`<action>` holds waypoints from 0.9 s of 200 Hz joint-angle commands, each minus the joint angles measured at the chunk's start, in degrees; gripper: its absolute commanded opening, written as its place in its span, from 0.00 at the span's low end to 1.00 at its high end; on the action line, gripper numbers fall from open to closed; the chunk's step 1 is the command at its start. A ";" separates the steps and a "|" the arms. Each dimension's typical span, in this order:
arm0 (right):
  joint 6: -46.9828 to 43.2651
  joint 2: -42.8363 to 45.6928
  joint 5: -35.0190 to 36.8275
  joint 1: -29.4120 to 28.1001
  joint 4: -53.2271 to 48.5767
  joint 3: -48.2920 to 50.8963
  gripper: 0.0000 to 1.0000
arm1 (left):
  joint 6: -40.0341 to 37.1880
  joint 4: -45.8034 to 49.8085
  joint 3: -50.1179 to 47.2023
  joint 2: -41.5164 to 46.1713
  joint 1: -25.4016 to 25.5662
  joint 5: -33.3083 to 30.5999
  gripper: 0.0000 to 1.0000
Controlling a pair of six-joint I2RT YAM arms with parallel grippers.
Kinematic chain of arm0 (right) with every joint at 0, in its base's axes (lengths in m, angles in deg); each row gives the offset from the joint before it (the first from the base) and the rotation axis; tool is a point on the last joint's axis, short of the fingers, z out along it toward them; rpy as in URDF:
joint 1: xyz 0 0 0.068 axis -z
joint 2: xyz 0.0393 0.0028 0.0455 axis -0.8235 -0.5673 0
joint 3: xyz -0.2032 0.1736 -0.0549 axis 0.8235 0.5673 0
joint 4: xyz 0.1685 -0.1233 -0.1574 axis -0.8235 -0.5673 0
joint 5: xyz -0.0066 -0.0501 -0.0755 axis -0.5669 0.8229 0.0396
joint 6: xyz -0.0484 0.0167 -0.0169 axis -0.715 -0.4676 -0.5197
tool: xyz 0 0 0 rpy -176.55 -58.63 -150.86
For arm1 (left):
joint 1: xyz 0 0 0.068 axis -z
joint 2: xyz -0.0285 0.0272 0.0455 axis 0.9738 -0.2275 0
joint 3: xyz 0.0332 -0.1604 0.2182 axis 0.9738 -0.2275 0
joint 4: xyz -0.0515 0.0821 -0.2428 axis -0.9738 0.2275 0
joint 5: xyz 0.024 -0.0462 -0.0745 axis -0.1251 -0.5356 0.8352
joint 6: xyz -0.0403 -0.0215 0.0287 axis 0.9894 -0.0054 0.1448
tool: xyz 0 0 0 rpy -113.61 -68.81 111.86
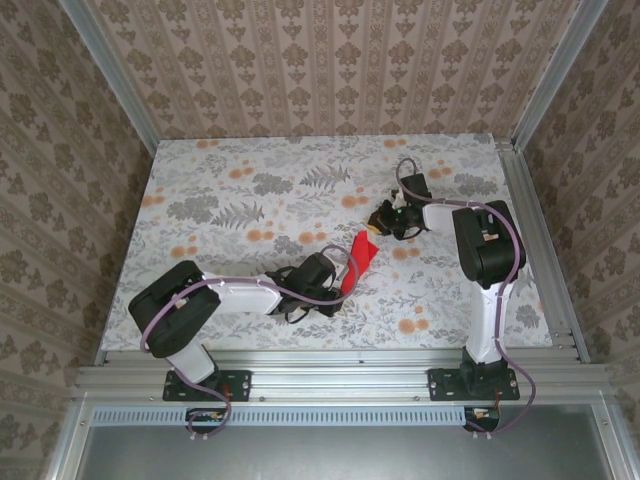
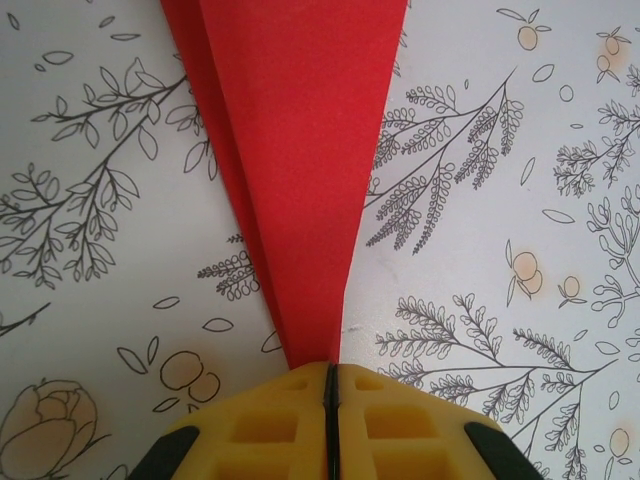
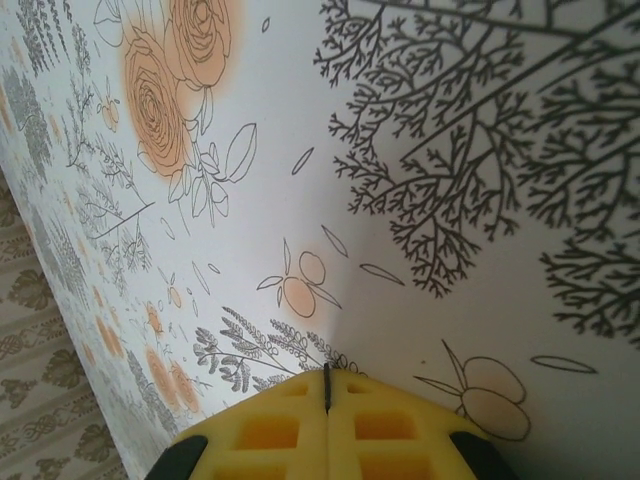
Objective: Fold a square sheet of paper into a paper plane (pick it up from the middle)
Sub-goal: Fold the wing for the fifth time at the center of the table, then turn over the paper at the center of the table.
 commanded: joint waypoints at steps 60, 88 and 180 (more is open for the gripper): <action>-2.83 19.93 -1.09 0.80 -0.17 17.98 0.19 | 1.06 15.13 2.86 1.63 0.35 2.64 0.23; -1.59 25.53 -1.82 -0.09 1.88 25.53 0.23 | 0.85 17.70 5.70 5.38 0.30 1.86 0.34; 0.74 33.75 -1.35 -1.27 4.65 35.27 0.37 | -6.10 27.19 19.14 0.47 0.34 -2.92 0.50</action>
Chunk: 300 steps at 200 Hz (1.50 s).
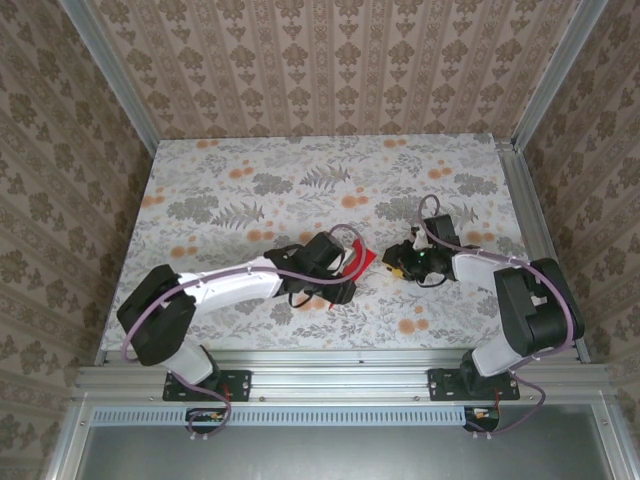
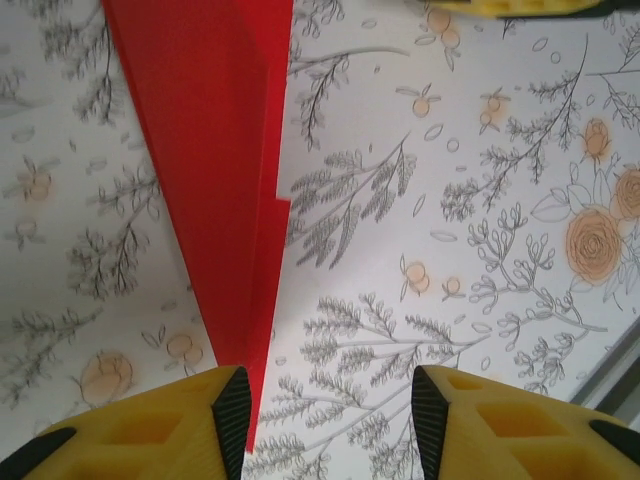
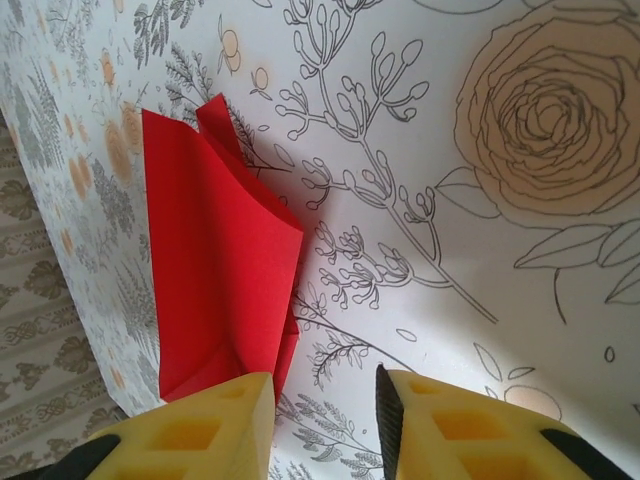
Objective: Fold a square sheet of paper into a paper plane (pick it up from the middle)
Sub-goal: Turn over the paper at the center of the table.
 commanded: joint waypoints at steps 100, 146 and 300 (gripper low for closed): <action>2.65 6.31 -1.54 -0.48 2.81 5.17 0.41 | -3.85 7.31 9.04 -11.59 -0.92 -6.79 0.33; 4.40 7.39 -2.86 -1.86 4.50 5.90 0.43 | -3.48 5.34 7.43 -10.31 -1.90 -4.25 0.19; 17.64 -3.06 0.97 -17.46 22.41 4.57 0.54 | 1.48 -5.35 -2.68 -3.78 -10.16 10.11 0.07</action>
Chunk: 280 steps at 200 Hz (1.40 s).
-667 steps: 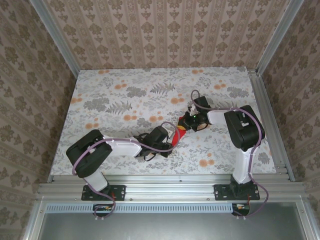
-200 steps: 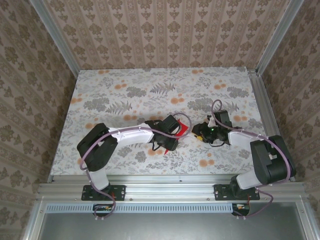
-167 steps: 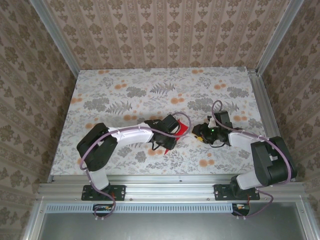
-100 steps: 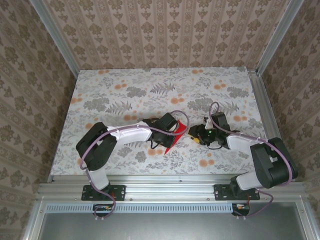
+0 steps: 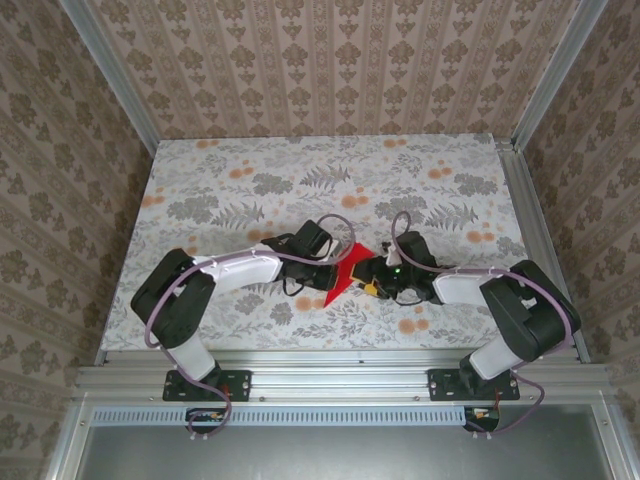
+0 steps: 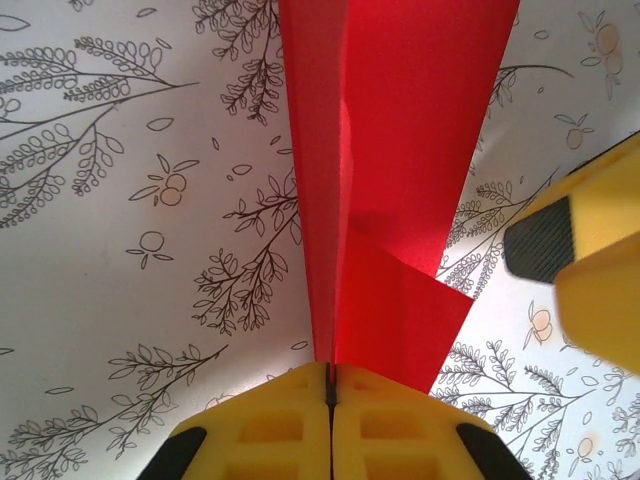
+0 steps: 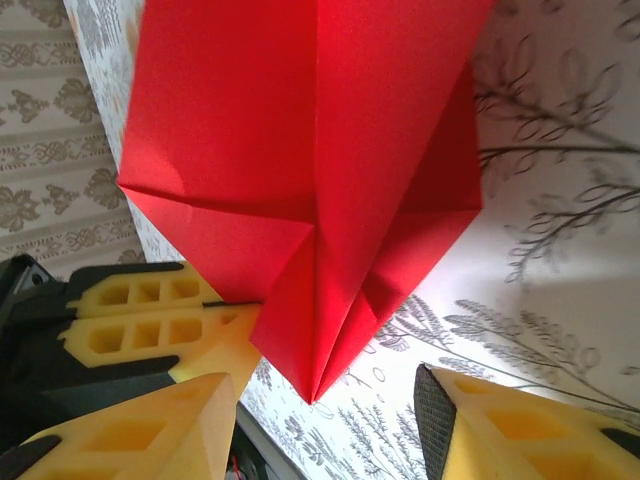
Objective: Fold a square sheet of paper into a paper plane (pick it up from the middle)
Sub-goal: Turn over the paper at the center of the table.
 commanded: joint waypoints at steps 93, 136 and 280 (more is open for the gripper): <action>4.70 -7.44 2.82 -4.90 6.68 -4.34 0.57 | 2.96 -5.32 -3.57 1.75 -1.59 5.16 0.07; 5.40 -8.31 2.82 -5.03 7.67 -4.43 0.47 | 4.08 -6.90 -4.76 2.51 -2.36 6.40 0.07; 5.85 -10.30 2.88 -5.47 8.14 -6.58 0.21 | 7.66 -11.27 -7.18 3.61 -4.13 10.46 0.07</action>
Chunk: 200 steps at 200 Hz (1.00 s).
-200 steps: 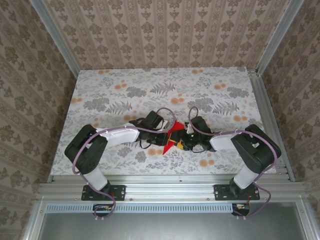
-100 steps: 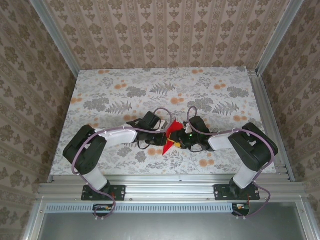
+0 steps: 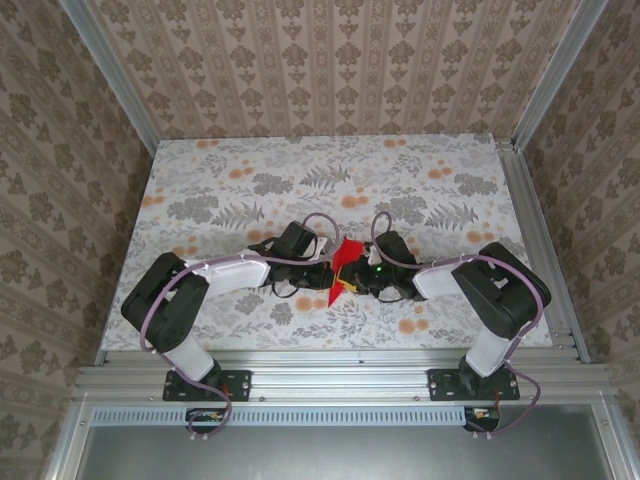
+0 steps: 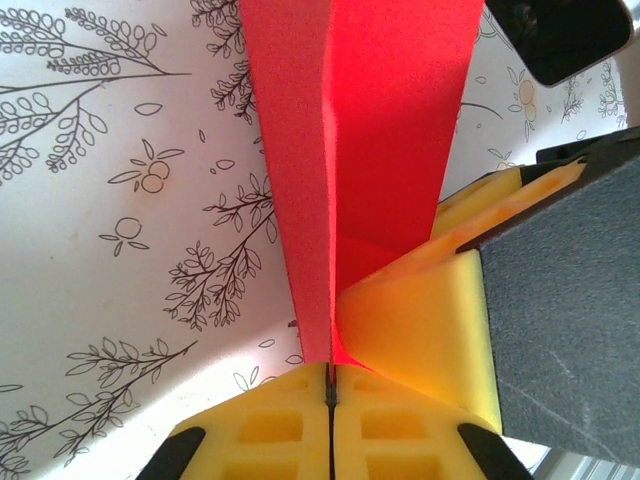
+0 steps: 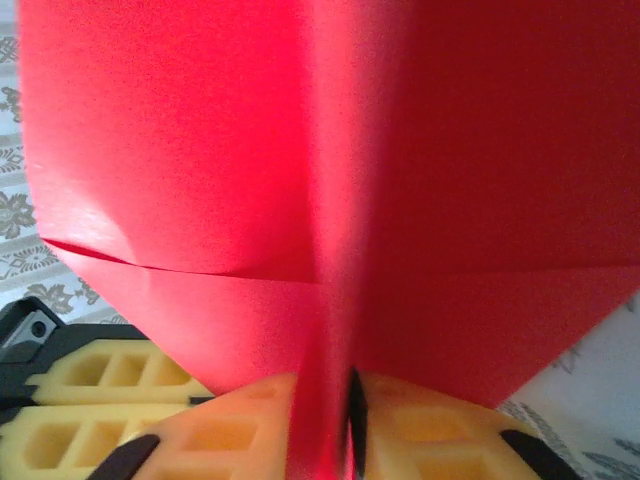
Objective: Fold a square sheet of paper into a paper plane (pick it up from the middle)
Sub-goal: Turn over the paper at the center of the table.
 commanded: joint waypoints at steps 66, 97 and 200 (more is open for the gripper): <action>-4.78 -0.32 2.09 -0.97 -7.97 -4.18 0.18 | 1.85 -2.46 -1.01 1.10 -1.01 2.17 0.09; -6.59 -0.11 2.91 -1.13 -11.17 -5.52 0.14 | 2.49 -3.54 -1.93 1.49 -1.52 2.55 0.10; -25.61 5.98 19.76 -3.97 -49.26 -18.38 0.00 | 1.92 -2.21 -4.07 4.64 -3.12 2.24 0.37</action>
